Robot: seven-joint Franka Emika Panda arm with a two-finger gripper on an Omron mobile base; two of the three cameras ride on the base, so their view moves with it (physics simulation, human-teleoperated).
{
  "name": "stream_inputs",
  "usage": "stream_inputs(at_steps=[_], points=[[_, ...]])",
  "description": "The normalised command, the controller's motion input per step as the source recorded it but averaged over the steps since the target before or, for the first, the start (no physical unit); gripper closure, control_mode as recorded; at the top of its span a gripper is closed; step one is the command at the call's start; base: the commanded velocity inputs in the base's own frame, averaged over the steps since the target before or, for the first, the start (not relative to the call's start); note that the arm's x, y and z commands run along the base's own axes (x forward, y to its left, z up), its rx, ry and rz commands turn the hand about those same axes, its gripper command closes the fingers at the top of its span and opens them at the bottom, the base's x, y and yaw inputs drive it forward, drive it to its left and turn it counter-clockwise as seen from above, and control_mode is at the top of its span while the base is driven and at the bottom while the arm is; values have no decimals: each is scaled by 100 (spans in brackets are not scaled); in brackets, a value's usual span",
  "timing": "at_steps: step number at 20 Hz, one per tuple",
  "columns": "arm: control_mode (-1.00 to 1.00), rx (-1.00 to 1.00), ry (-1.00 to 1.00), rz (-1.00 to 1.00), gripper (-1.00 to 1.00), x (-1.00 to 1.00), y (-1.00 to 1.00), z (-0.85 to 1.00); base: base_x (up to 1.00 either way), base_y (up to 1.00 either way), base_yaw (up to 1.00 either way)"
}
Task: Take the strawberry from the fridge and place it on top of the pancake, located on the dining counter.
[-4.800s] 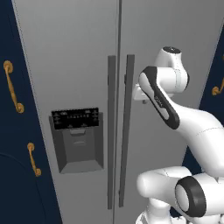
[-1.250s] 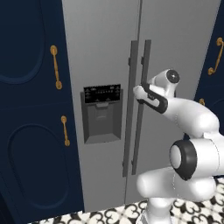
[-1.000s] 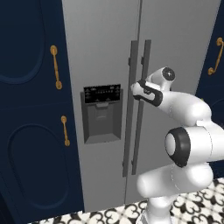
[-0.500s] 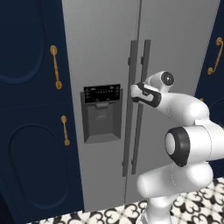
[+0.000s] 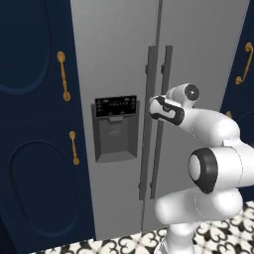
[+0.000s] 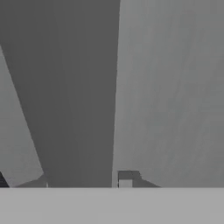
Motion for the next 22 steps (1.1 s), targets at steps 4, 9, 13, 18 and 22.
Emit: stream_inputs(at_steps=[4,9,13,18,22], points=[[-100,10,11,-9,100,-66,-87,1,0,0,0],[-100,10,11,-14,100,-87,-97,4,0,0,0],[-100,11,11,-17,100,-93,-100,10,0,0,0],[-100,12,8,-16,100,-94,-100,24,0,0,0],[-100,12,1,-13,100,-81,-100,41,0,0,0]])
